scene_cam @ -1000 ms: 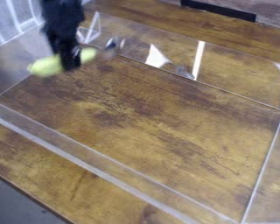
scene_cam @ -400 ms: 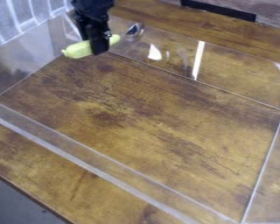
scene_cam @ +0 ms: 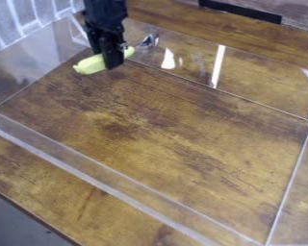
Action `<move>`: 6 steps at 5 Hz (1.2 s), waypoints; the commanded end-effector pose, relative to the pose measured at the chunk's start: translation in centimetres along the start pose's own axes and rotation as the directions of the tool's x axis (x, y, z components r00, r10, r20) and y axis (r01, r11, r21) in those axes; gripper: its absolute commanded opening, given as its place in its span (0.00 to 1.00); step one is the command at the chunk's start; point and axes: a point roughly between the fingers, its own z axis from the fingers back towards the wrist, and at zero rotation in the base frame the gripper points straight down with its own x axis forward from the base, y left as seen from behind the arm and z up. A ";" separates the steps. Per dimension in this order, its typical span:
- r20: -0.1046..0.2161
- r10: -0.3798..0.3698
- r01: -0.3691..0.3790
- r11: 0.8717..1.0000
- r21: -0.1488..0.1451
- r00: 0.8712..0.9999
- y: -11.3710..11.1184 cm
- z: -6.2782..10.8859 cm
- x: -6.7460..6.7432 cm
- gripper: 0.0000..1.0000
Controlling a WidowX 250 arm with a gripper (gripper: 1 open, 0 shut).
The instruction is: Move the green spoon to the left
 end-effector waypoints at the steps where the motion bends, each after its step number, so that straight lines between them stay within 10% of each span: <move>1: 0.044 -0.005 0.004 1.000 0.025 0.999 1.3 0.4 -0.2 0.00; 3: 0.024 -0.030 0.030 0.999 0.024 0.999 2.1 -0.8 -0.9 0.00; 6: 0.022 0.155 -0.156 0.987 0.036 0.988 1.8 0.4 -1.0 0.00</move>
